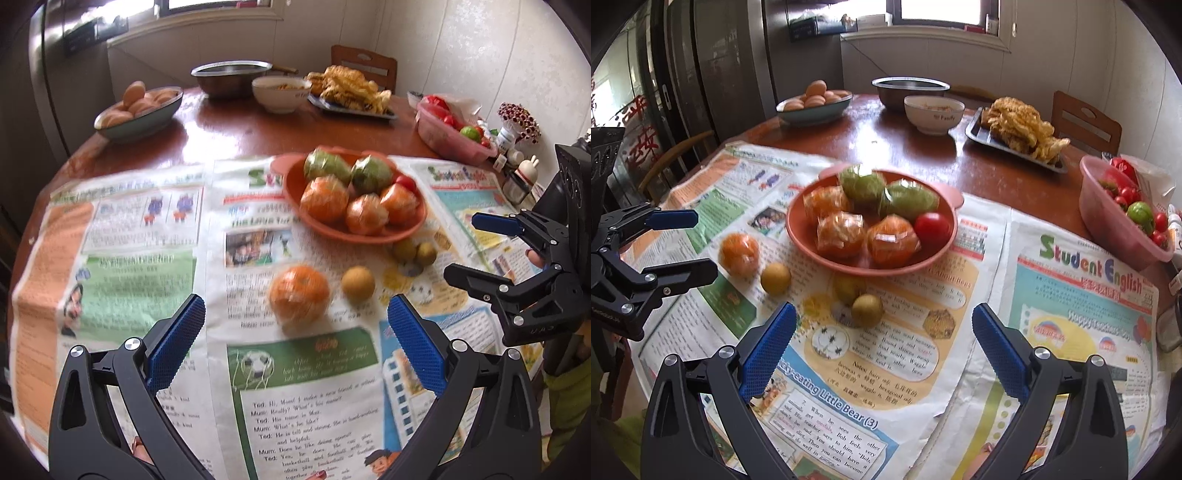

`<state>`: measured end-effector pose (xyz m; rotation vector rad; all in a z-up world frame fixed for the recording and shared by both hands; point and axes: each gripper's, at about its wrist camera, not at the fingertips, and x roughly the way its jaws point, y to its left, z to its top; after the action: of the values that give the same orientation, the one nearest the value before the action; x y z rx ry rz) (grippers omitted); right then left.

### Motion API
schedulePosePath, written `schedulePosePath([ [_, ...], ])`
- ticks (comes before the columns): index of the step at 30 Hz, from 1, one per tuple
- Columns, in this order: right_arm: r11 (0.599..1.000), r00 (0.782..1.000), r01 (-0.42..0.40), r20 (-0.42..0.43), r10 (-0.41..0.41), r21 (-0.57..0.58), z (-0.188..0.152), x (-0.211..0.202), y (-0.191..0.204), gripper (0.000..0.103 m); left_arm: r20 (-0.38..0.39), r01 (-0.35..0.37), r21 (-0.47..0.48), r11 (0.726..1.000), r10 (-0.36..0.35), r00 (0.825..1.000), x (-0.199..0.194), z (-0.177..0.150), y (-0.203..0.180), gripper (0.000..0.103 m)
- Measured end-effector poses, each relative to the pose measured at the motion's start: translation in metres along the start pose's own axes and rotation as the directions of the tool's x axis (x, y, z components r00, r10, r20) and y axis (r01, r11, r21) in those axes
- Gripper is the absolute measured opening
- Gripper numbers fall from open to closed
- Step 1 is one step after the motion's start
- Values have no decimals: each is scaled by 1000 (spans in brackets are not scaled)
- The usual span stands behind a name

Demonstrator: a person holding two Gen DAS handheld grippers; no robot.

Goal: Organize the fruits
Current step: 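Withdraw both tools from the plate toward the remaining fruits, then grasp a small brown round fruit with the right tool while the left tool grasps a wrapped orange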

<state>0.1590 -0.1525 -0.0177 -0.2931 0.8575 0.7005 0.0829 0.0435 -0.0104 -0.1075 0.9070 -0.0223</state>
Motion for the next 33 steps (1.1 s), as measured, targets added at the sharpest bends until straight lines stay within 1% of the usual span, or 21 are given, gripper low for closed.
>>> schedulePosePath([
  [6, 1000, 1000, 10, -30, -10, 7, -11, 13, 2, 95, -31, 4, 0, 1000, -4, 1000, 10, -11, 7, 93],
  [9, 1000, 999, 13, -35, -12, 17, -12, 17, 1, 91, -31, 5, 3, 1000, -5, 999, 11, -11, 10, 93],
  [10, 1000, 999, 14, -37, -13, 18, -12, 18, 0, 81, -32, 5, 2, 1000, -5, 999, 12, -11, 11, 93],
  [11, 1000, 999, 8, -40, -7, 17, -12, 19, 0, 74, -31, 7, 4, 1000, -7, 999, 12, -11, 11, 93],
  [12, 1000, 999, 7, -45, -7, 17, -12, 21, -1, 72, -31, 7, 6, 1000, -7, 999, 12, -10, 11, 93],
  [13, 1000, 999, 7, -49, -6, 17, -12, 22, -1, 68, -30, 8, 5, 1000, -8, 1000, 13, -9, 12, 93],
  [14, 1000, 999, 3, -52, -2, 14, -12, 24, -1, 60, -29, 12, 4, 1000, -12, 1000, 13, -9, 12, 93],
  [15, 1000, 999, 7, -48, -7, 11, -12, 24, -1, 58, -27, 16, 2, 1000, -16, 1000, 13, -9, 12, 93],
  [17, 1000, 999, 5, -44, -5, 8, -10, 25, -1, 48, -25, 16, 1, 1000, -16, 1000, 14, -7, 13, 90],
  [20, 1000, 999, -10, -42, 10, 5, -7, 26, -2, 36, -24, 22, -1, 1000, -22, 999, 15, -5, 13, 86],
  [22, 1000, 999, -17, -40, 17, -4, -5, 27, 0, 31, -23, 27, -3, 1000, -27, 999, 16, -4, 13, 83],
  [25, 1000, 999, -26, -37, 26, -13, -3, 28, 2, 28, -24, 30, -3, 1000, -30, 999, 17, -1, 13, 82],
  [26, 999, 999, -30, -35, 29, -20, -3, 29, 2, 23, -23, 31, -2, 1000, -31, 999, 18, 0, 12, 79],
  [30, 999, 999, -38, -36, 37, -28, -4, 28, 3, 22, -29, 39, 3, 999, -39, 999, 23, 3, 11, 70],
  [33, 999, 999, -45, -31, 44, -25, -6, 27, 2, 22, -32, 45, 10, 999, -45, 998, 25, 3, 8, 66],
])
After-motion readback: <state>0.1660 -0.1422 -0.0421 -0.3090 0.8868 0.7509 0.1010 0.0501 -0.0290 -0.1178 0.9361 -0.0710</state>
